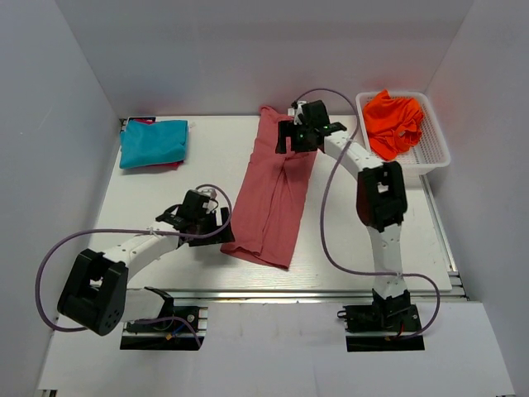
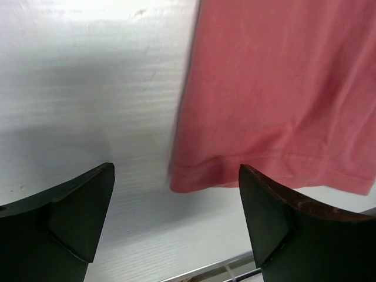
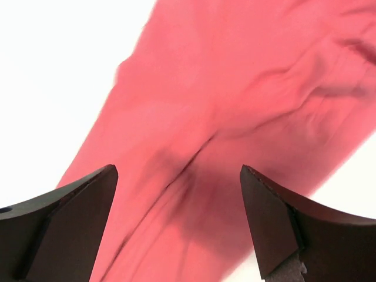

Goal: Fold and stack the t-shirts
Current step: Rotate the tshirt 85 degrees, then grab the bottom of the folded rectangular tshirt with both arms

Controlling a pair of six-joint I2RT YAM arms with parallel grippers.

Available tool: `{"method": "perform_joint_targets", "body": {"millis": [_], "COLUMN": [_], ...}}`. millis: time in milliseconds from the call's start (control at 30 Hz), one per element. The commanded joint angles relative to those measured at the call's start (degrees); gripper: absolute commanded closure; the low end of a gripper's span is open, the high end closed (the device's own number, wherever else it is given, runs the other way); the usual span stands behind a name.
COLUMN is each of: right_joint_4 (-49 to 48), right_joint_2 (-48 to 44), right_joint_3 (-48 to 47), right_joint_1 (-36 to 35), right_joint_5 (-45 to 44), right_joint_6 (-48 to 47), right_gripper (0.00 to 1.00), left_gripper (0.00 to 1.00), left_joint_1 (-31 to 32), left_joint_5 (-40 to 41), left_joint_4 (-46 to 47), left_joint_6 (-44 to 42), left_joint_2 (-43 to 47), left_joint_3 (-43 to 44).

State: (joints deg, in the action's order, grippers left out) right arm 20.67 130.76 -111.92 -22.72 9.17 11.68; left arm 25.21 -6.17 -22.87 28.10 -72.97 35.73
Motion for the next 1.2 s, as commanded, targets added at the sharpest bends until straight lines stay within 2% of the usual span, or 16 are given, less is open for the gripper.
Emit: {"method": "perform_joint_targets", "body": {"millis": [0, 100, 133, 167, 233, 267, 300, 433, 633, 833, 867, 933, 967, 1067, 1100, 1167], "right_joint_4": [0.0, -0.5, -0.9, -1.1, -1.3, -1.3, -1.2, -1.1, -5.0, -8.8, -8.8, -9.1, -9.2, -10.4, -10.6, -10.2], "right_joint_2": [-16.5, -24.3, -27.9, -31.4, -34.9, -39.0, -40.5, -48.3, -53.0, -48.9, -47.5, -46.0, -45.4, -43.9, -43.8, -43.5], "right_joint_3": [9.8, 24.8, 27.8, 35.8, 41.2, 48.6, 50.8, 63.1, 72.2, 73.6, 73.6, 73.6, 73.6, 73.4, 73.5, 73.6], "right_joint_1": [-1.4, -3.6, -4.3, -4.8, -6.9, -7.3, -8.4, -11.6, -16.9, -18.5, -18.7, -18.9, -18.9, -19.1, -19.1, -19.1], "right_joint_5": [2.5, 0.5, 0.3, 0.3, 1.2, 2.9, 4.6, 10.8, 12.5, 10.8, 11.5, 10.5, 10.7, 12.5, 13.1, 15.2], "right_joint_6": [-0.9, 3.2, 4.0, 4.7, 8.3, 9.2, 12.1, 15.8, 21.4, 22.8, 22.6, 22.9, 23.2, 23.0, 22.8, 22.2], "right_gripper": [0.1, 0.1, 0.1, 0.1, 0.1, 0.1, 0.1, 0.1, 0.1, 0.14, 0.14, 0.19, 0.29, 0.43, 0.52, 0.56], "left_gripper": [0.05, 0.16, 0.16, 0.19, 0.27, 0.31, 0.38, 0.54, 0.6, 0.72, 0.77, 0.78, 0.81, 0.81, 0.82, 0.84], "left_joint_1": [-0.3, 0.3, 0.3, 0.3, 0.3, 0.3, 0.3, 0.3, 0.8, 0.8, 0.8, 0.8, 0.8, 0.8, 0.8, 0.8], "left_joint_5": [-2.5, -2.5, -2.5, -3.0, -3.9, -4.5, -5.2, -9.5, -11.6, -11.6, -11.6, -12.1, -12.1, -12.7, -13.5, -14.3], "left_joint_4": [5.6, 7.3, 7.3, 8.2, 9.7, 10.4, 11.6, 15.1, 17.9, 17.3, 17.3, 17.3, 17.3, 16.8, 16.8, 16.8], "left_joint_6": [0.1, -0.7, -0.7, -1.2, -1.7, -1.7, -2.3, -2.3, -2.3, -2.9, -2.9, -2.3, -1.7, -1.7, -1.7, -1.2], "left_joint_2": [1.9, 2.0, 2.0, 2.0, 1.4, 0.9, 0.9, 0.3, 1.3, 0.8, 0.8, 2.1, 2.1, 3.6, 4.5, 5.4], "left_joint_3": [-2.5, -3.7, -4.3, -5.1, -5.8, -6.5, -7.1, -10.4, -14.4, -13.8, -13.8, -13.8, -14.4, -14.9, -14.9, -15.4]}}
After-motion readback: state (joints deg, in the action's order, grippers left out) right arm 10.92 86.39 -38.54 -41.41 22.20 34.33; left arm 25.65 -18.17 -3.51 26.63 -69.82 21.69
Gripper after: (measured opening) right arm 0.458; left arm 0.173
